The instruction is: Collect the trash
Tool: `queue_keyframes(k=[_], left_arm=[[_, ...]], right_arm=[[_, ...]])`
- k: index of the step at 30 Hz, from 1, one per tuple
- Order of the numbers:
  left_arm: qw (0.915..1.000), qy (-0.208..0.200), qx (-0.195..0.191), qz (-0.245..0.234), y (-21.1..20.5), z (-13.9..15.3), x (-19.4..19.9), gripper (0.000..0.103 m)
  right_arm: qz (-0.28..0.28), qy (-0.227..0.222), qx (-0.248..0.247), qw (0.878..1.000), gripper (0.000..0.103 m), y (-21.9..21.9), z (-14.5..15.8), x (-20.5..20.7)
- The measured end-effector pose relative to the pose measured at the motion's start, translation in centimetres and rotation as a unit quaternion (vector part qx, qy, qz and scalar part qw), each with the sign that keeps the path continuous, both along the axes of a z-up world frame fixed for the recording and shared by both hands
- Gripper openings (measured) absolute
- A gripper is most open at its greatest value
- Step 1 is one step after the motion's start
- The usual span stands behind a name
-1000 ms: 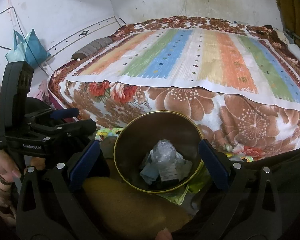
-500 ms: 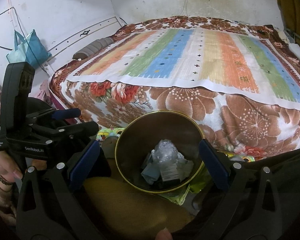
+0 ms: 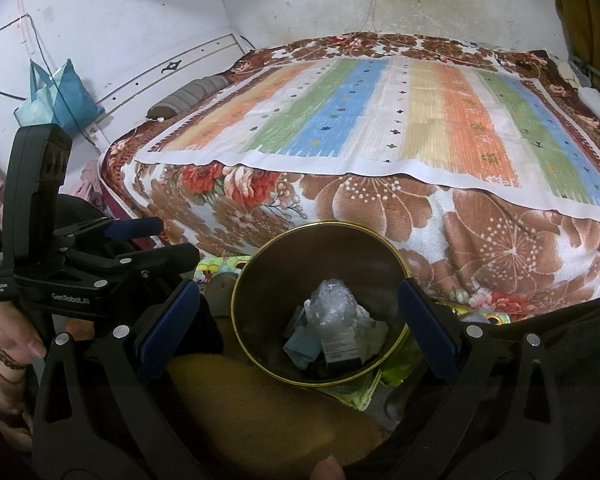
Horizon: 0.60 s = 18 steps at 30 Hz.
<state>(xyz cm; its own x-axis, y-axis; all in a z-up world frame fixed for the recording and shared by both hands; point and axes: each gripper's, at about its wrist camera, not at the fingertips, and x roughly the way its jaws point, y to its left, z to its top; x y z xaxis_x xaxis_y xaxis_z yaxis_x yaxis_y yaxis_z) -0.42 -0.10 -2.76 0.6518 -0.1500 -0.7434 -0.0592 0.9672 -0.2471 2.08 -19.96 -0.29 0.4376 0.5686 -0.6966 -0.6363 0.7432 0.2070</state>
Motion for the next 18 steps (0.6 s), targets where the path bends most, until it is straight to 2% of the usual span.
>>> queue_keyframes(k=[18], left_arm=[[1.0000, 0.003, 0.005, 0.000, 0.26, -0.55, -0.30, 0.097]], right_arm=[[0.000, 0.000, 0.000, 1.000, 0.094, -0.07, 0.01, 0.09]])
